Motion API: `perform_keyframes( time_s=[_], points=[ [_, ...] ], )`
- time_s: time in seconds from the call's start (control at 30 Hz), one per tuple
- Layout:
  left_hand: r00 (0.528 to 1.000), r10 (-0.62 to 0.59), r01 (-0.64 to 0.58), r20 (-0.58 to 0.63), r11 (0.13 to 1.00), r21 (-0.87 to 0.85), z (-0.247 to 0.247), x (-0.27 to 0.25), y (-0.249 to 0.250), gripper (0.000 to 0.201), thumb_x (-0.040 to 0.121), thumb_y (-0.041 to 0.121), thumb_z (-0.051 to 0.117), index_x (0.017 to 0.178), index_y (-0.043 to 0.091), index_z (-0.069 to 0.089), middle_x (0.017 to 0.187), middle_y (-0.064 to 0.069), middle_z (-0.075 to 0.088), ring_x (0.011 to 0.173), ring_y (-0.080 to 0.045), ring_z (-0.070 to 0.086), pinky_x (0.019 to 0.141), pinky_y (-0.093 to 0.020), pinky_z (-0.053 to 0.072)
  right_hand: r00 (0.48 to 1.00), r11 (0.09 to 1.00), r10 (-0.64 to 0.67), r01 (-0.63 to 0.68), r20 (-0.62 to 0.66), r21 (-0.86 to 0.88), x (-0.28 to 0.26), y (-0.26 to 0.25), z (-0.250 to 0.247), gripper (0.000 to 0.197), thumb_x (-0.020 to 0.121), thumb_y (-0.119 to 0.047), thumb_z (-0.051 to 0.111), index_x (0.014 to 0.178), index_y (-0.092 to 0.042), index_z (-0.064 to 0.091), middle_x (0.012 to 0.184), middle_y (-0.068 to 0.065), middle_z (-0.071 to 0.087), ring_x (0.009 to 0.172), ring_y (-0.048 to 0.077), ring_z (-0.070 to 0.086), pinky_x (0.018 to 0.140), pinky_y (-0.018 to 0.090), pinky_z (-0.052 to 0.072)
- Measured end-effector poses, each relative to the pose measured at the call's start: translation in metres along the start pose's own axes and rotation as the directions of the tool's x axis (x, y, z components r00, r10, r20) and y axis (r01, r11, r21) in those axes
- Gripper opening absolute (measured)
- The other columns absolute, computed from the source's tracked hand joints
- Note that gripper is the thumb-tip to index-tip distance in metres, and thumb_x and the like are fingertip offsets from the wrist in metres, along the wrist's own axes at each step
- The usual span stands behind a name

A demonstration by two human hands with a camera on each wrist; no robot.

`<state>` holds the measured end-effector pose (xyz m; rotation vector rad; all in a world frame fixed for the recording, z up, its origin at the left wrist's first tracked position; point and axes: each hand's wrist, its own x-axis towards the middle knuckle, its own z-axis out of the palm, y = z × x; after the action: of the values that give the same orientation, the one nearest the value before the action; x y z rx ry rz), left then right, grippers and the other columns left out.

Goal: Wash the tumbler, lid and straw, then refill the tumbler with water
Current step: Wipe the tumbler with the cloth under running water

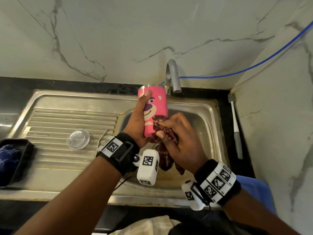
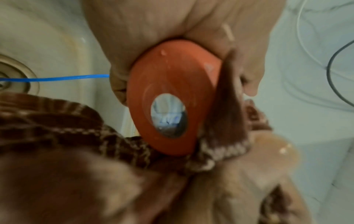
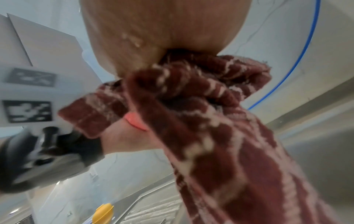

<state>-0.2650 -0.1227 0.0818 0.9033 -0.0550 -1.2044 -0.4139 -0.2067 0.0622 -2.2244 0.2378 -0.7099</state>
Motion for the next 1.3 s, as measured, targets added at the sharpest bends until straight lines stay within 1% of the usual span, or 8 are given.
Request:
perform_keyframes(
  time_s=[0.07,0.2,0.33,0.47,0.67,0.77,1.07,1.3],
  points=[
    [1.0,0.012,-0.013,0.02,1.0,0.009,-0.001,-0.001,-0.003,0.058,0.097,0.06,0.06,0.121,0.008,0.065,0.098,-0.014,0.067,0.086,-0.026,0.065,0.082,-0.04,0.055,1.0,0.999,0.021,-0.021,-0.004,0.05,0.008,0.005,-0.004,0.03,0.105,-0.035,0.058,0.122,-0.012,0.067,0.112,0.001,0.058,0.099,0.01,0.061,0.084,0.028,0.052],
    [0.997,0.021,-0.025,0.076,0.999,0.046,0.007,-0.007,-0.008,0.056,0.104,0.055,0.048,0.136,0.012,0.065,0.127,-0.018,0.071,0.112,-0.033,0.069,0.099,-0.05,0.057,0.986,0.983,0.14,-0.128,-0.088,0.128,0.04,0.013,-0.013,0.023,0.109,-0.038,0.052,0.128,-0.024,0.056,0.121,0.0,0.066,0.11,0.019,0.069,0.091,0.049,0.057],
    [0.996,-0.021,0.015,0.084,0.998,0.069,0.0,-0.005,-0.006,0.061,0.103,0.054,0.053,0.148,0.013,0.056,0.146,-0.022,0.059,0.13,-0.039,0.058,0.115,-0.063,0.041,0.984,0.979,0.142,-0.124,-0.104,0.161,0.059,0.015,-0.02,0.023,0.111,-0.029,0.053,0.13,-0.018,0.054,0.123,-0.001,0.066,0.114,0.014,0.067,0.097,0.044,0.056],
    [1.0,-0.026,0.025,0.017,0.997,0.071,-0.006,-0.002,-0.002,0.068,0.098,0.055,0.058,0.148,0.008,0.056,0.146,-0.026,0.058,0.127,-0.041,0.059,0.11,-0.058,0.048,0.981,0.977,0.187,-0.18,-0.055,0.111,0.048,0.013,-0.008,0.026,0.11,-0.036,0.052,0.134,-0.026,0.053,0.129,-0.004,0.064,0.117,0.006,0.063,0.098,0.034,0.055],
    [0.995,-0.073,0.068,-0.067,0.995,-0.075,-0.015,0.0,0.004,0.072,0.093,0.069,0.052,0.126,0.005,0.06,0.096,-0.014,0.069,0.086,-0.028,0.068,0.081,-0.039,0.06,0.989,0.986,0.136,-0.129,-0.058,0.11,0.012,-0.002,0.011,0.028,0.108,-0.027,0.057,0.134,-0.017,0.061,0.121,0.0,0.061,0.113,0.002,0.059,0.096,0.017,0.046],
    [0.991,-0.1,0.089,-0.084,0.988,-0.125,-0.013,0.001,0.003,0.077,0.092,0.074,0.05,0.128,0.007,0.057,0.09,-0.012,0.066,0.079,-0.025,0.067,0.074,-0.036,0.06,0.992,0.988,0.107,-0.1,-0.061,0.117,0.004,-0.004,0.01,0.032,0.106,-0.028,0.057,0.134,-0.015,0.063,0.118,0.001,0.061,0.109,0.003,0.06,0.092,0.019,0.049],
    [0.987,-0.079,0.064,-0.141,0.992,-0.108,-0.004,0.006,-0.008,0.095,0.094,0.082,0.036,0.14,0.003,0.058,0.111,-0.021,0.07,0.099,-0.031,0.071,0.094,-0.045,0.059,0.989,0.998,0.022,-0.03,-0.146,-0.054,0.01,-0.004,0.005,0.056,0.09,-0.056,0.071,0.13,-0.017,0.065,0.121,-0.001,0.056,0.101,0.008,0.06,0.082,0.018,0.051],
    [0.962,0.043,-0.016,-0.269,0.995,0.102,-0.009,0.007,-0.013,0.085,0.098,0.076,0.042,0.145,0.007,0.056,0.131,-0.026,0.068,0.124,-0.04,0.066,0.112,-0.06,0.047,0.976,0.998,0.053,-0.049,-0.209,0.025,0.018,-0.002,0.003,0.056,0.085,-0.052,0.077,0.122,-0.01,0.072,0.116,0.004,0.062,0.104,0.006,0.064,0.089,0.012,0.047]
  ],
)
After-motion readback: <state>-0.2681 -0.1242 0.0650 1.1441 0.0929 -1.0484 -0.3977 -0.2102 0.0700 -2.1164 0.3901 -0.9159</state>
